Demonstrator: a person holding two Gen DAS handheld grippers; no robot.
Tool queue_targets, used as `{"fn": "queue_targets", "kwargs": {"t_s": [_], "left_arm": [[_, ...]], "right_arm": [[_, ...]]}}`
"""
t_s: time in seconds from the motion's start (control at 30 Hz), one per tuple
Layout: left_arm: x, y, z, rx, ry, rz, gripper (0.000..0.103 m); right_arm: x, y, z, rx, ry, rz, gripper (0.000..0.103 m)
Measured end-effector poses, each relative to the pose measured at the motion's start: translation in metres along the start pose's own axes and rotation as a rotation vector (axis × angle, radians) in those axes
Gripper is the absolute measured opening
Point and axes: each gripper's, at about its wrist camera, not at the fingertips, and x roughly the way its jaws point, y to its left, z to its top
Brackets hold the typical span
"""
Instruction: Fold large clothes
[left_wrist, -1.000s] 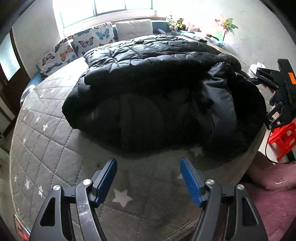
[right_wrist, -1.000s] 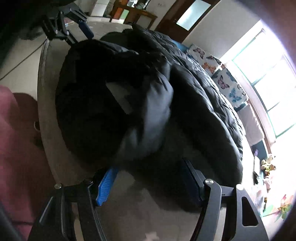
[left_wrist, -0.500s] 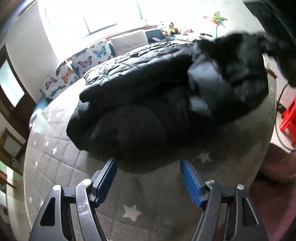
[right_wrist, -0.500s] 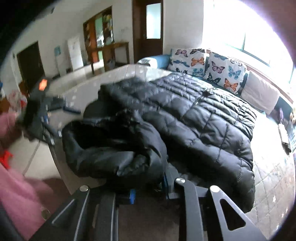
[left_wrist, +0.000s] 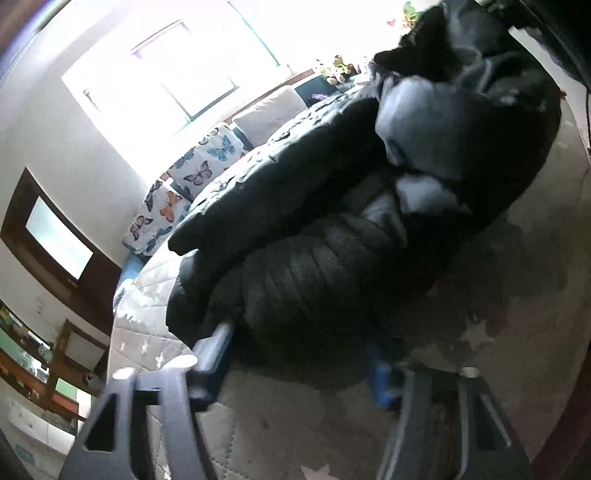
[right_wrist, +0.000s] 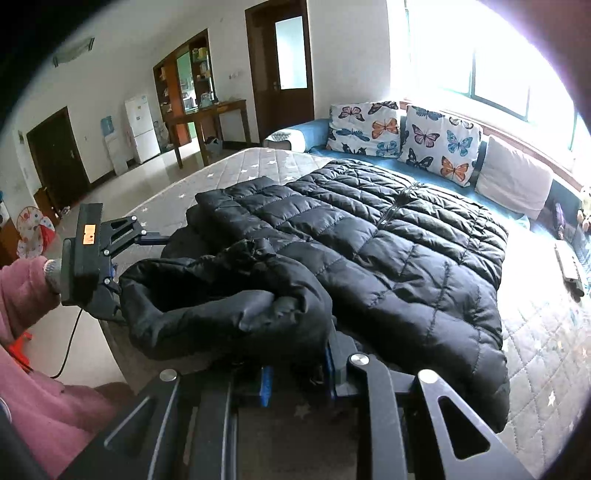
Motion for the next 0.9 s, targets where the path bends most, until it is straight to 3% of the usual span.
{"fn": "queue_targets", "kwargs": {"t_s": [0.1,0.23,0.53,0.73,0.9], "left_arm": [[-0.005,0.012,0.003,-0.064,-0.036,-0.023,0.045],[-0.013,0.021,0.008,-0.123,-0.074,-0.036,0.04],[-0.057,0.026,0.0,-0.166,-0.132,-0.064,0.037],[-0.099,0.031,-0.009,-0.298,-0.151,-0.118,0.037],[-0.092,0.043,-0.006,-0.387,-0.15,-0.123,0.037]], "right_arm": [[-0.005,0.002,-0.003,0.012,-0.017,-0.003,0.023],[-0.016,0.004,-0.008,0.025,-0.046,-0.011,0.021],[-0.055,0.012,-0.023,0.032,-0.08,0.005,0.019],[-0.084,0.031,-0.032,0.013,-0.093,0.029,0.019],[-0.074,0.019,-0.015,0.004,-0.133,0.031,0.019]]}}
